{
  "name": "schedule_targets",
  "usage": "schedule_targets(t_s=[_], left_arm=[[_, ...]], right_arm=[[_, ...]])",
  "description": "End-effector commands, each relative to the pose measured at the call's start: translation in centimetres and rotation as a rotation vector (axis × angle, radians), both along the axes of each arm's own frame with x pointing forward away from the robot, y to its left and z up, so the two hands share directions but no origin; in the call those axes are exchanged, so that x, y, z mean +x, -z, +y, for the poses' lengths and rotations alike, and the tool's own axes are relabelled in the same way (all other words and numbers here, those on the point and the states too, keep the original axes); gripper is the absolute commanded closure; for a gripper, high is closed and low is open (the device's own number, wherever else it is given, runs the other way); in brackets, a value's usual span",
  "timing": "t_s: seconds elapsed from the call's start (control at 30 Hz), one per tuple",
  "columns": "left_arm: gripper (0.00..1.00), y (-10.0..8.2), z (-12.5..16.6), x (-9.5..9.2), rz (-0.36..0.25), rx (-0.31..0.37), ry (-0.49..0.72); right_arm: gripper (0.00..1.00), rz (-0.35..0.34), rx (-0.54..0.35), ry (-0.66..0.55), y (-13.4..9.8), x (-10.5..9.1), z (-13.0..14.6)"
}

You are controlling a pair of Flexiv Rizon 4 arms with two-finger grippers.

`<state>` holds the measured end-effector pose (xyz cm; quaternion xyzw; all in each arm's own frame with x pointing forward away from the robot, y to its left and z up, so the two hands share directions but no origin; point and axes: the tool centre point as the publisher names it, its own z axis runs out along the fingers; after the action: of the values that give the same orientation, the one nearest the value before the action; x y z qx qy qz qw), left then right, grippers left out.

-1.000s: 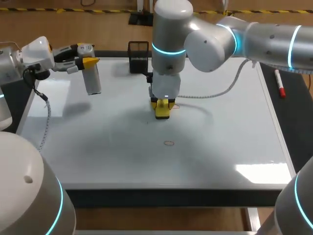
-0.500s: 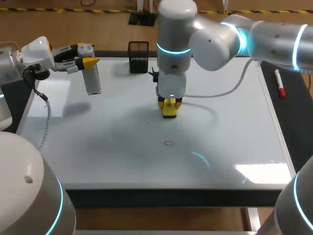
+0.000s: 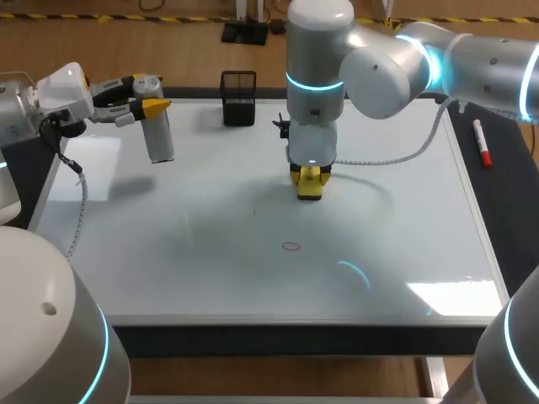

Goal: Pick up the inspection probe, press it on each red-marked spot on the whiteboard one by one, put down the probe, pick up the eraser, and wipe off all the red marks.

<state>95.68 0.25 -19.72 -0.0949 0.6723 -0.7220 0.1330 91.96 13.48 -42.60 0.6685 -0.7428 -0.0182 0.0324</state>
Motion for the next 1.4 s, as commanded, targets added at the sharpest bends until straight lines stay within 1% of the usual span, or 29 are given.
schedule_targets(t_s=[0.03, 0.17, 0.27, 0.37, 0.47, 0.6, 0.8, 0.83, 0.87, 0.9, 0.93, 1.1, 1.2, 1.4], left_arm=[[1.0, -0.1, 0.0, -0.1, -0.001, 0.0, -0.002], [1.0, -0.1, 0.0, -0.1, -0.001, 0.0, -0.002], [1.0, -0.1, 0.0, -0.1, -0.001, 0.0, -0.002], [1.0, -0.1, 0.0, -0.1, -0.001, 0.0, -0.002], [1.0, -0.1, 0.0, -0.1, -0.001, 0.0, -0.002], [1.0, -0.1, 0.0, -0.1, -0.001, 0.0, -0.002], [1.0, -0.1, 0.0, -0.1, -0.001, 0.0, -0.002], [1.0, -0.1, 0.0, -0.1, -0.001, 0.0, -0.002], [1.0, -0.1, 0.0, -0.1, -0.001, 0.0, -0.002], [1.0, -0.1, 0.0, -0.1, -0.001, 0.0, -0.002], [1.0, -0.1, 0.0, -0.1, -0.001, 0.0, -0.002], [1.0, -0.1, 0.0, -0.1, -0.001, 0.0, -0.002], [1.0, -0.1, 0.0, -0.1, -0.001, 0.0, -0.002], [1.0, -0.1, 0.0, -0.1, -0.001, 0.0, -0.002]], right_arm=[[1.0, -0.005, 0.001, 0.003, 0.4, 0.0, -1.0], [1.0, -0.004, 0.002, 0.01, 0.2, 0.0, -1.3], [1.0, -0.013, 0.004, 0.011, -0.3, 0.1, -1.5], [1.0, -0.023, 0.007, 0.003, -1.4, 0.3, -1.9], [1.0, -0.014, -0.002, -0.034, -2.8, 0.7, -2.4], [1.0, -0.039, -0.009, -0.045, -4.3, 1.6, -3.7], [1.0, -0.061, -0.021, -0.001, -5.0, 3.0, -6.3], [1.0, -0.06, -0.001, 0.004, -5.1, 3.2, -6.8], [1.0, -0.044, 0.024, 0.015, -5.2, 3.4, -7.4], [1.0, -0.054, 0.005, 0.029, -5.2, 3.6, -8.0], [1.0, -0.06, 0.007, 0.029, -5.3, 3.7, -8.6], [1.0, -0.05, 0.02, 0.067, -5.6, 4.4, -11.4], [1.0, -0.041, 0.009, 0.078, -5.4, 4.7, -12.9], [1.0, -0.032, 0.005, 0.069, -5.2, 5.1, -14.9]])
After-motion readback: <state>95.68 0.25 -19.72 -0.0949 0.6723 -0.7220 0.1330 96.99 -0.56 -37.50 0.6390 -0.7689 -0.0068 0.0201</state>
